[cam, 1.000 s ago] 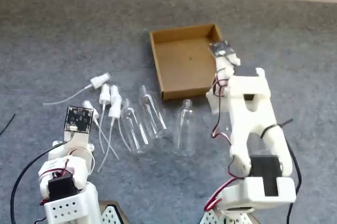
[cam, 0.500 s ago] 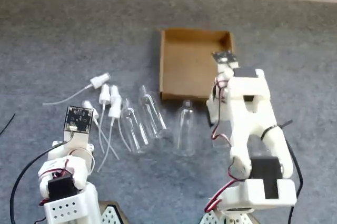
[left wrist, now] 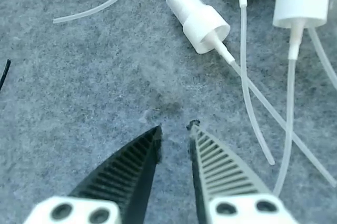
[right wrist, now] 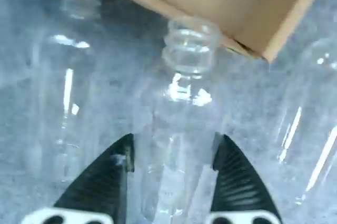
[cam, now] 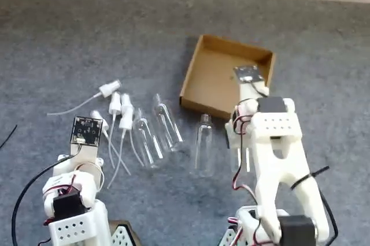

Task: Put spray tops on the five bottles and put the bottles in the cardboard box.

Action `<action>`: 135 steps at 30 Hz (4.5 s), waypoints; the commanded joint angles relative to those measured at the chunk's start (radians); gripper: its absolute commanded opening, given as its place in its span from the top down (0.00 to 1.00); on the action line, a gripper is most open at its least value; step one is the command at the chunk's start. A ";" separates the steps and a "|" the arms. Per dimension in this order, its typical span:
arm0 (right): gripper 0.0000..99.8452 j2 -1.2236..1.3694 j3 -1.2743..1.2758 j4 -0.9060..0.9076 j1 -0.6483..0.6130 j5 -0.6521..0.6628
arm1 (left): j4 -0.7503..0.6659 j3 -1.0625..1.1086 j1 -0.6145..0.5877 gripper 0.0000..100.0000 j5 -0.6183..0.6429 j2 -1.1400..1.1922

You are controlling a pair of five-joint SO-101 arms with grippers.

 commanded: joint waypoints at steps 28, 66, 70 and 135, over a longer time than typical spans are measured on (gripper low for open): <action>0.73 0.050 -0.259 0.101 -0.068 -0.068 | -0.023 0.019 -0.007 0.91 -0.009 0.002; 0.96 1.322 -1.586 0.269 0.058 0.290 | -0.023 0.019 -0.007 0.91 -0.009 0.005; 0.96 1.322 -1.586 0.269 0.088 0.361 | -0.023 0.019 -0.007 0.91 -0.009 0.005; 0.77 0.676 -0.461 -0.053 0.378 0.292 | -0.025 0.019 -0.005 0.91 -0.009 0.005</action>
